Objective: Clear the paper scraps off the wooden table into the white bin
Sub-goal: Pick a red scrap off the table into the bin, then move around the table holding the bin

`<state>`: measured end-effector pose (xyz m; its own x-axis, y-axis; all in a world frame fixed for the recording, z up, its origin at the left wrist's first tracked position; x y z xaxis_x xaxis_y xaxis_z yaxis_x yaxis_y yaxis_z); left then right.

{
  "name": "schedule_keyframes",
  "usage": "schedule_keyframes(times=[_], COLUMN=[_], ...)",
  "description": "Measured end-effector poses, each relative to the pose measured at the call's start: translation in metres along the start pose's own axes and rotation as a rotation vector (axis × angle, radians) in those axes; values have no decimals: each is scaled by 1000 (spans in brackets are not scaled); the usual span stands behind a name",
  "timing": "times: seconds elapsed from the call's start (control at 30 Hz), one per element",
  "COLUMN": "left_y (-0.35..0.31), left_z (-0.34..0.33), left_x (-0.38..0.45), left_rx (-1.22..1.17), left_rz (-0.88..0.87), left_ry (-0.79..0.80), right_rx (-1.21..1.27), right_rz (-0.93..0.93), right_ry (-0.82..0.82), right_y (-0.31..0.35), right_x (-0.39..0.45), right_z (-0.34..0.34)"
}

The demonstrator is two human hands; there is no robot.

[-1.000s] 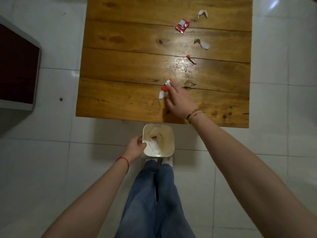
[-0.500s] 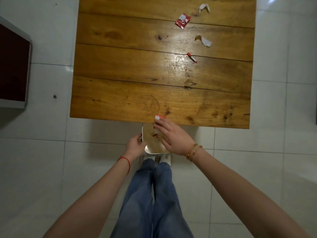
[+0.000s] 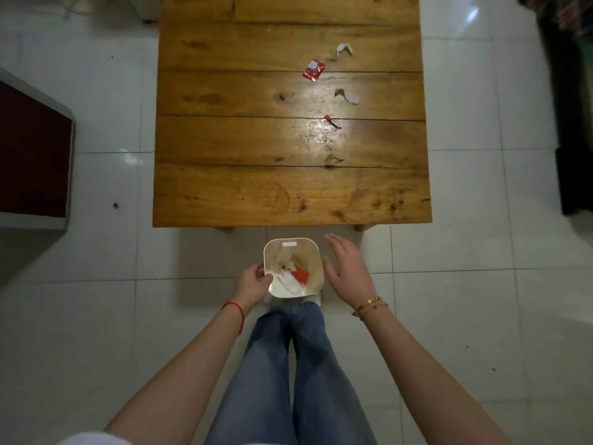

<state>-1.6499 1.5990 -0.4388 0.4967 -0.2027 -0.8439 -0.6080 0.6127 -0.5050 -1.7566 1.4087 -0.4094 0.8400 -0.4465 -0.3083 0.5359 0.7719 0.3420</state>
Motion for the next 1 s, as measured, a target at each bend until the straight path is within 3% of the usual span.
schedule_keyframes(times=[0.57,0.83,1.0], left_y=[-96,-136,-168], left_z=[4,-46,-103], left_x=[-143,-177,-183], left_rx=[297,396,434], left_rz=[-330,-371,-418], left_ry=[101,228,253], right_rx=[111,198,240], right_rz=[-339,-571,-610], right_ry=[-301,-403,-465], right_y=[-4,-46,-87], right_x=[-136,-182,-183], right_z=[127,156,176])
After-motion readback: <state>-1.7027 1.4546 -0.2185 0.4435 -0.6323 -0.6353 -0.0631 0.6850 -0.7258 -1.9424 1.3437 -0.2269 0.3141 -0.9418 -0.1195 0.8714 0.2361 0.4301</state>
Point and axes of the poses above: each hand's wrist, its own x-axis towards the middle knuckle, its own z-axis out of the back of the hand, y = z × x, the point moved 4 cm from there along x, towards the middle knuckle, and after that the axes turned 14 degrees about -x, right-handed, at the moved point
